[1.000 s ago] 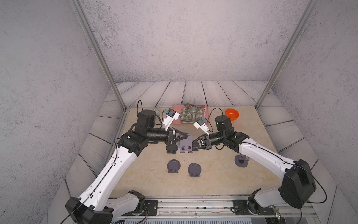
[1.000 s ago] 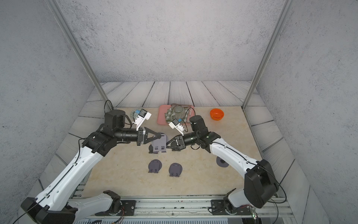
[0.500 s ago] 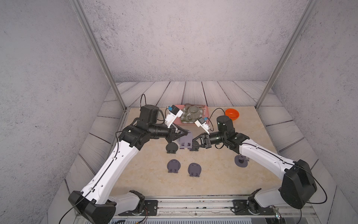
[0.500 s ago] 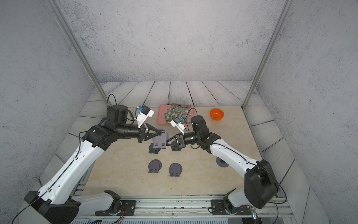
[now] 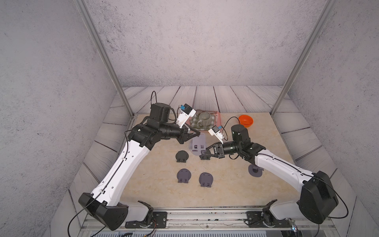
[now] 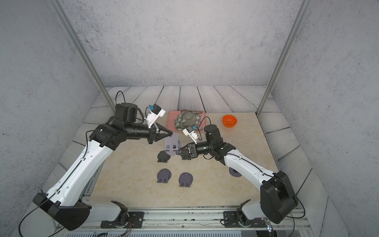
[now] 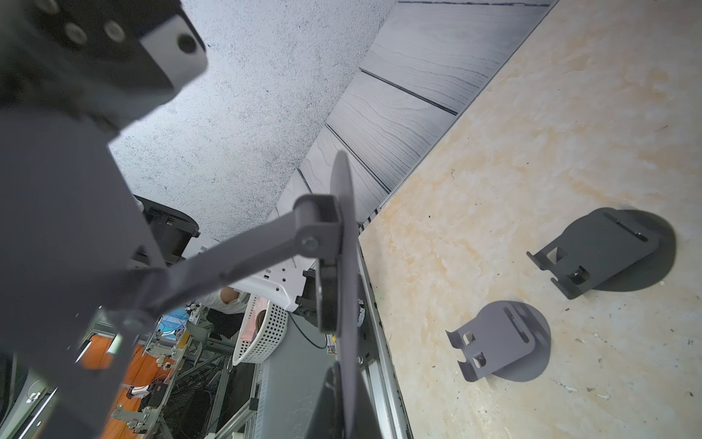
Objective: Open the phone stand
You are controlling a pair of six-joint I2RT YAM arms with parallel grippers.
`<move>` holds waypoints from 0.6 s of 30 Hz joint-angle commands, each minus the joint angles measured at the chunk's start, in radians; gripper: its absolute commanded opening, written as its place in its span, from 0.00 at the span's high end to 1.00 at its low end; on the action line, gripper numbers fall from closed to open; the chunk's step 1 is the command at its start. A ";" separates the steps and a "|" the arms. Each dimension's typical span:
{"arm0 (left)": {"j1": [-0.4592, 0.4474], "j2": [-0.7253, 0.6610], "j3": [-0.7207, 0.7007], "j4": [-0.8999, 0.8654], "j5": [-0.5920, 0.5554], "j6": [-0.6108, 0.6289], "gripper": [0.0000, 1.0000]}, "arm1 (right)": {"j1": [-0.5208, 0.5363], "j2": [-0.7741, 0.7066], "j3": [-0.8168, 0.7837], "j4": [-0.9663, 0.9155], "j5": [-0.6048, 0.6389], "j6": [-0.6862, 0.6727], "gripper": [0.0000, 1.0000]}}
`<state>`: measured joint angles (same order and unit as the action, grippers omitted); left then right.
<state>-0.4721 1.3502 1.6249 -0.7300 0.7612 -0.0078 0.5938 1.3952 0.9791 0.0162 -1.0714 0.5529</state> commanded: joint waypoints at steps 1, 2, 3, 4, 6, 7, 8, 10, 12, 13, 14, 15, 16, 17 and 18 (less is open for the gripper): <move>0.086 -0.025 0.151 0.437 -0.249 0.107 1.00 | 0.029 0.021 -0.103 -0.352 -0.042 -0.027 1.00; 0.086 -0.025 0.156 0.440 -0.261 0.118 1.00 | 0.029 0.021 -0.103 -0.350 -0.040 -0.027 1.00; 0.086 -0.025 0.162 0.442 -0.272 0.131 1.00 | 0.029 0.023 -0.103 -0.348 -0.040 -0.025 1.00; 0.086 -0.026 0.164 0.446 -0.279 0.137 1.00 | 0.029 0.024 -0.102 -0.348 -0.040 -0.024 1.00; 0.086 -0.033 0.157 0.461 -0.280 0.146 1.00 | 0.027 0.027 -0.097 -0.341 -0.038 -0.020 1.00; 0.086 -0.037 0.148 0.467 -0.282 0.144 1.00 | 0.029 0.029 -0.093 -0.341 -0.034 -0.019 1.00; 0.083 -0.048 0.122 0.483 -0.274 0.137 1.00 | 0.029 0.030 -0.088 -0.340 -0.032 -0.019 1.00; 0.075 -0.081 0.043 0.534 -0.260 0.128 1.00 | 0.029 0.035 -0.081 -0.325 -0.032 -0.011 1.00; 0.046 -0.117 -0.037 0.554 -0.272 0.142 1.00 | 0.029 0.043 -0.071 -0.311 -0.029 0.002 1.00; 0.036 -0.131 -0.069 0.554 -0.275 0.141 1.00 | 0.027 0.048 -0.064 -0.308 -0.029 0.003 1.00; 0.012 -0.151 -0.111 0.553 -0.292 0.154 1.00 | 0.029 0.054 -0.057 -0.305 -0.027 0.005 1.00; -0.024 -0.169 -0.146 0.537 -0.322 0.190 1.00 | 0.029 0.060 -0.050 -0.304 -0.025 0.005 1.00; -0.049 -0.181 -0.167 0.515 -0.349 0.210 1.00 | 0.028 0.067 -0.042 -0.303 -0.025 0.005 1.00; -0.068 -0.194 -0.191 0.498 -0.362 0.215 1.00 | 0.029 0.076 -0.031 -0.303 -0.027 0.004 1.00; -0.080 -0.208 -0.221 0.496 -0.363 0.211 1.00 | 0.029 0.084 -0.023 -0.302 -0.027 0.005 1.00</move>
<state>-0.5453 1.2022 1.4158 -0.5190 0.5991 0.1097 0.5972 1.4338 0.9840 -0.0650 -1.0916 0.5636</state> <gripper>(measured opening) 0.067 0.054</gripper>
